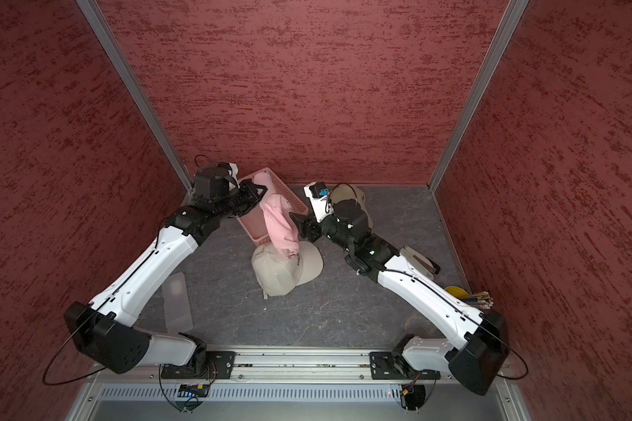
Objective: Turn the baseball cap inside out
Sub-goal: Turn over the baseball cap.
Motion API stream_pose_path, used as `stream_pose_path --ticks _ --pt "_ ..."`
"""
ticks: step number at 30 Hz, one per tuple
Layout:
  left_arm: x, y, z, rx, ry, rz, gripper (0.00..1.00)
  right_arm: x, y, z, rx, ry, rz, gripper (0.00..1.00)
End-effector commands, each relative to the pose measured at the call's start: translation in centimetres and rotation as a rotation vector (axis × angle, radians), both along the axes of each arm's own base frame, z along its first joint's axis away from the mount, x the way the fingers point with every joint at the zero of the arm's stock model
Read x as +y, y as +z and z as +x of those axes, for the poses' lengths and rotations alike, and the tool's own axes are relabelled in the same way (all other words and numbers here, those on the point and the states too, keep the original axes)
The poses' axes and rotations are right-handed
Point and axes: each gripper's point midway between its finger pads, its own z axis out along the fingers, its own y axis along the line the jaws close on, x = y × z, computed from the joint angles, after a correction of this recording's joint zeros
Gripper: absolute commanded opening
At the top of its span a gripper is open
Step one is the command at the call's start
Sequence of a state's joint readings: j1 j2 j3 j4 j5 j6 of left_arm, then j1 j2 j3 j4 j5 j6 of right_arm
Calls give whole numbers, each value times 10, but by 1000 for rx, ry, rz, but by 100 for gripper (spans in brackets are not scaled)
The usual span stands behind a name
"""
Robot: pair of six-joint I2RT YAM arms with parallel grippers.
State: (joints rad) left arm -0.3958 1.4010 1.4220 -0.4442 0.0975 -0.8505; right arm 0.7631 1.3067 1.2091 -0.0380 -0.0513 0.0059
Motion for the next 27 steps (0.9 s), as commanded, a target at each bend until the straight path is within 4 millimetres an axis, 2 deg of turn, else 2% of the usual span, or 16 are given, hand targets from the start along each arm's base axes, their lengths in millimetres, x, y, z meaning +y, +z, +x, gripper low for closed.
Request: stream_pose_path --ticks 1,4,5,9,16,18,21,22,26,27 --pt "11 1 3 15 125 39 0 30 18 5 -175 -55 -71 70" --pt "15 1 1 21 200 43 0 55 20 4 -263 -88 -82 72" --pt "15 3 -1 17 215 41 0 63 15 8 -277 -107 -98 72" --pt "10 9 -2 19 221 22 0 77 7 14 -333 -159 -164 73" --pt "0 12 -9 21 178 13 0 70 3 30 -334 -263 -192 70" --pt "-5 9 -13 34 151 6 0 65 3 36 -330 -288 -190 61" --pt "-11 5 -19 52 119 -14 0 55 1 44 -311 -318 -183 31" --pt "-12 4 -21 51 113 -21 0 52 0 46 -308 -324 -179 25" --pt "-14 14 -26 -1 65 -12 0 43 -4 46 -291 -289 -178 13" --pt "-15 16 -28 -13 47 -5 11 42 -5 44 -287 -273 -178 11"
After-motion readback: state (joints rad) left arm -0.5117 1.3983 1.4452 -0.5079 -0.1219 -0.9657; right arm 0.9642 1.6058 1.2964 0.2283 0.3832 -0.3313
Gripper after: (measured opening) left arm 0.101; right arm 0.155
